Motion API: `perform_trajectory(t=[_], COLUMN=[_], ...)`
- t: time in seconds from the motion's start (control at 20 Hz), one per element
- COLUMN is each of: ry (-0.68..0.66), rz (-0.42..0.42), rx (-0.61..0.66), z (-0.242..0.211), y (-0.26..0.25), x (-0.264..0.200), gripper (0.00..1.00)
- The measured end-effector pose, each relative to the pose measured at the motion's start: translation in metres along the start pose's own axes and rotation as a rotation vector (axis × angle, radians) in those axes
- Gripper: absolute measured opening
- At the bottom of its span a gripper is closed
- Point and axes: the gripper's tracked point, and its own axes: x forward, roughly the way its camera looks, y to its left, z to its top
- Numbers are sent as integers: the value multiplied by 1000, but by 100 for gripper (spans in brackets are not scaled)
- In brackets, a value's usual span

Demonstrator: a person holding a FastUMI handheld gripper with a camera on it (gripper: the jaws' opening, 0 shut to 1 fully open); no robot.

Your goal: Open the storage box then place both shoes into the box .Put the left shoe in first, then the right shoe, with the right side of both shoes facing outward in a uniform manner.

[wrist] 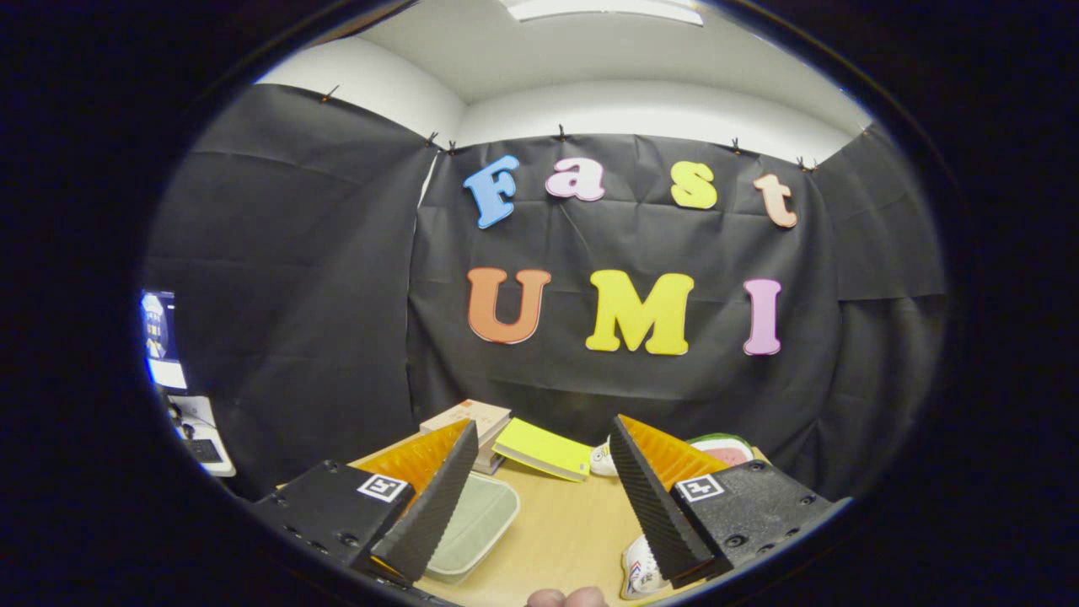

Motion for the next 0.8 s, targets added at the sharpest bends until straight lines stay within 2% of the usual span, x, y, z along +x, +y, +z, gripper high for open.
perform_trajectory(t=[0.3,0.8], ry=[53,345], rz=[87,282], rx=[91,456], z=[-31,-167], y=[13,66], x=[2,26], gripper=[100,100])
